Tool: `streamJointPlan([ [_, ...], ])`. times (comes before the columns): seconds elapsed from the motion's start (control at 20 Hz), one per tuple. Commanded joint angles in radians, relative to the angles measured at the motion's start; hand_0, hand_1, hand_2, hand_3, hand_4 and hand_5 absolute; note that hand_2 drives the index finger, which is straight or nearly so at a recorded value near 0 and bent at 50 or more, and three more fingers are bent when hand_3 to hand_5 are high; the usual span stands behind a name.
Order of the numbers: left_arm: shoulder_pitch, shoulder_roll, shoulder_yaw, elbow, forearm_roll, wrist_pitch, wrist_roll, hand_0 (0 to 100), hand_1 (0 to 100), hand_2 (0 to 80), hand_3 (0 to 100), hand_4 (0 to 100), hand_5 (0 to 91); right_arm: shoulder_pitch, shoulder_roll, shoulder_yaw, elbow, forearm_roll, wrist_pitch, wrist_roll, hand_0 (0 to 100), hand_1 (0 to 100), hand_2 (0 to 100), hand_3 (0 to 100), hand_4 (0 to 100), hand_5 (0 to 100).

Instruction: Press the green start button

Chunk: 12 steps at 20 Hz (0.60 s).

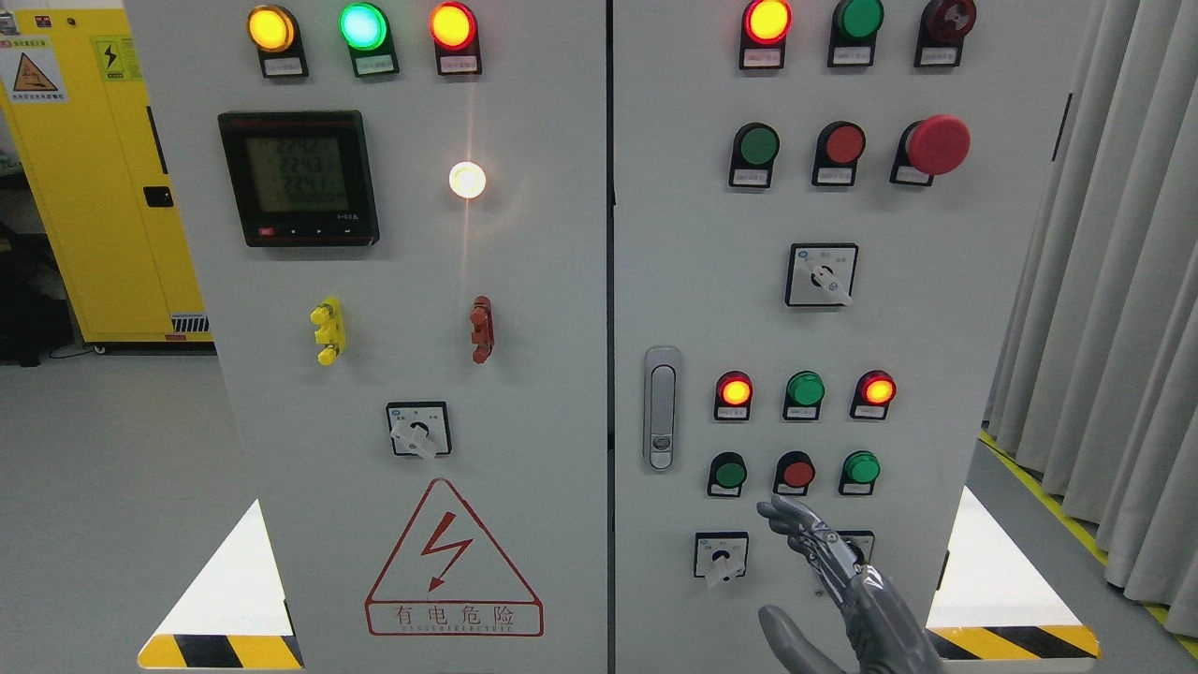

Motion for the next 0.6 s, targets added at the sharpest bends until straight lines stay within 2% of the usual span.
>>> streamJointPlan([
  [0.0, -0.031, 0.000, 0.000, -0.026, 0.000, 0.000, 0.000, 12, 56, 0.0, 0, 0, 0.0, 0.065, 0.004, 0.076, -0.099, -0.079, 0.002, -0.010, 47, 52, 0, 0, 0, 0],
  [0.15, -0.031, 0.000, 0.000, -0.028, 0.000, 0.000, 0.000, 12, 56, 0.0, 0, 0, 0.0, 0.099, 0.004, 0.102, -0.105, -0.079, -0.020, -0.010, 46, 52, 0, 0, 0, 0],
  [0.55, -0.031, 0.000, 0.000, -0.028, 0.000, 0.000, 0.000, 12, 56, 0.0, 0, 0, 0.0, 0.123, 0.002, 0.123, -0.105, -0.079, -0.017, -0.010, 45, 52, 0, 0, 0, 0],
])
